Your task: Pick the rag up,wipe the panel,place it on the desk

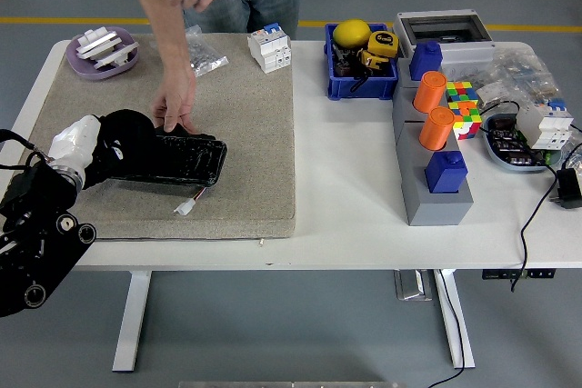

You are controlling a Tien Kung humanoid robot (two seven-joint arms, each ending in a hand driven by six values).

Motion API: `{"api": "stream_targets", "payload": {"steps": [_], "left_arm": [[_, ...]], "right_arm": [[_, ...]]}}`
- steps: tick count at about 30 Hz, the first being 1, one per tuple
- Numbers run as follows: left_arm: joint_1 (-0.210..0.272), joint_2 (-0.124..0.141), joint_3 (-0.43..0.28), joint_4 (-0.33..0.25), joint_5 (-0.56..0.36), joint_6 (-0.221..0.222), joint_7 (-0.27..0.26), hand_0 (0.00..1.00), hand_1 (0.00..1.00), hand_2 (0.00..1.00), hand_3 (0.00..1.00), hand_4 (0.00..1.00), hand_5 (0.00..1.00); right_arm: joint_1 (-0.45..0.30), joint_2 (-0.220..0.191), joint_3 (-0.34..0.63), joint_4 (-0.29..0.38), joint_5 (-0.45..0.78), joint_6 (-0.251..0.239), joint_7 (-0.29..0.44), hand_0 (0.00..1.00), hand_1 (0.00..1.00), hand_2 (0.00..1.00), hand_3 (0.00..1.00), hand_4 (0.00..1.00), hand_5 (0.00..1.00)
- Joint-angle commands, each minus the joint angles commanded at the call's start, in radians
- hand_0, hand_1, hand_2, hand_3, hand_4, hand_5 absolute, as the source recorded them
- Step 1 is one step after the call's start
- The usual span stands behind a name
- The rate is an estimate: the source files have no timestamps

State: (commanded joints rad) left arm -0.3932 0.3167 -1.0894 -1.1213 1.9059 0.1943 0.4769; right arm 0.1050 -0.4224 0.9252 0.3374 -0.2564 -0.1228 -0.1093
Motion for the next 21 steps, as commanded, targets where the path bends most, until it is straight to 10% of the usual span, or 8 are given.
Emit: {"api": "stream_targets", "payload": {"steps": [21], "left_arm": [[-0.009, 0.024, -0.056, 0.053, 0.016, 0.019, 0.002, 0.346, 0.669, 0.79, 0.54, 0.115, 0.002]], "right_arm": [[0.001, 0.0, 0.005, 0.002, -0.002, 0.0, 0.0, 0.739, 0.619, 0.603, 0.554, 0.896, 0.42]]}}
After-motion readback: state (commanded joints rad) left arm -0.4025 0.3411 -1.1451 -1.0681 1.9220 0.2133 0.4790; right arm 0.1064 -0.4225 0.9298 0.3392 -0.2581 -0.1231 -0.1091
